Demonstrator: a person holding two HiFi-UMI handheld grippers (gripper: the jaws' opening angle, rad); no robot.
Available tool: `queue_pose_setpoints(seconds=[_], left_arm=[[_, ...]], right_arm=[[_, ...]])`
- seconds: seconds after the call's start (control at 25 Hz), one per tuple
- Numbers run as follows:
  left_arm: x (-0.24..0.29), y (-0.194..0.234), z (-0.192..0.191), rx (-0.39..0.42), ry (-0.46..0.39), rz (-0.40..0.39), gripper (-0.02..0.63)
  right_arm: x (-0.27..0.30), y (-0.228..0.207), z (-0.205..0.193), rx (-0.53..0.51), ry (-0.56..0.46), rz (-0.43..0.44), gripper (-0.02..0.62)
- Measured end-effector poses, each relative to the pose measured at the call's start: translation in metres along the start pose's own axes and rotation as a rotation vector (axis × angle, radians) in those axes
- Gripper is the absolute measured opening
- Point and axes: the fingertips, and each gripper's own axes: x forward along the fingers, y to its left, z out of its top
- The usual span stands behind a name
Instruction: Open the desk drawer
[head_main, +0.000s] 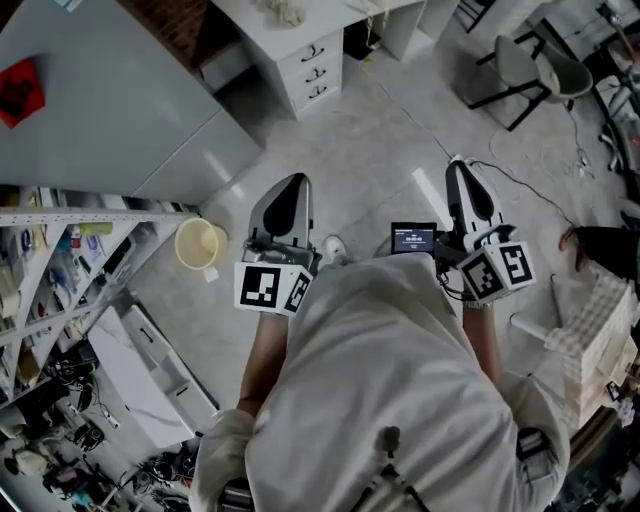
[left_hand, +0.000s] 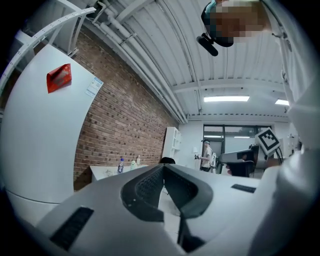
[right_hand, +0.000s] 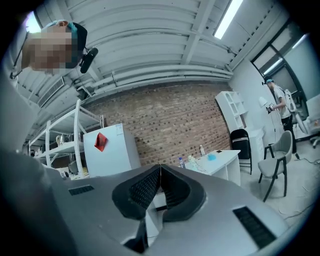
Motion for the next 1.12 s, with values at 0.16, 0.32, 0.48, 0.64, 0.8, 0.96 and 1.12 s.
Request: queue_pose_setpoints(seconds=[0.16, 0.32, 0.48, 0.64, 0.8, 0.96, 1.12], left_arm=[[0.003, 0.016, -0.008, -0.003, 0.019, 0.049, 0.008], [0.012, 0.028, -0.012, -0.008, 0.023, 0.11, 0.008], [0.041, 0.033, -0.012, 0.007, 0.02, 0.156, 0.008], [0.091, 0.027, -0.009, 0.029, 0.017, 0.203, 0.008], [0.154, 0.018, -0.011, 0.055, 0.021, 0.25, 0.008], [0.212, 0.002, -0.015, 0.065, 0.018, 0.288, 0.008], [0.254, -0.009, -0.018, 0.051, 0.006, 0.358, 0.008]], right_arm=[[0.028, -0.014, 0.003, 0.008, 0.011, 0.006, 0.026], [0.056, -0.021, 0.002, 0.0, 0.026, 0.06, 0.026], [0.089, -0.031, -0.001, 0.004, 0.051, 0.145, 0.026], [0.127, -0.06, 0.006, -0.021, 0.087, 0.235, 0.026], [0.168, -0.113, 0.025, -0.038, 0.096, 0.293, 0.026], [0.198, -0.171, 0.039, -0.053, 0.128, 0.342, 0.026], [0.218, -0.217, 0.052, -0.073, 0.16, 0.39, 0.026]])
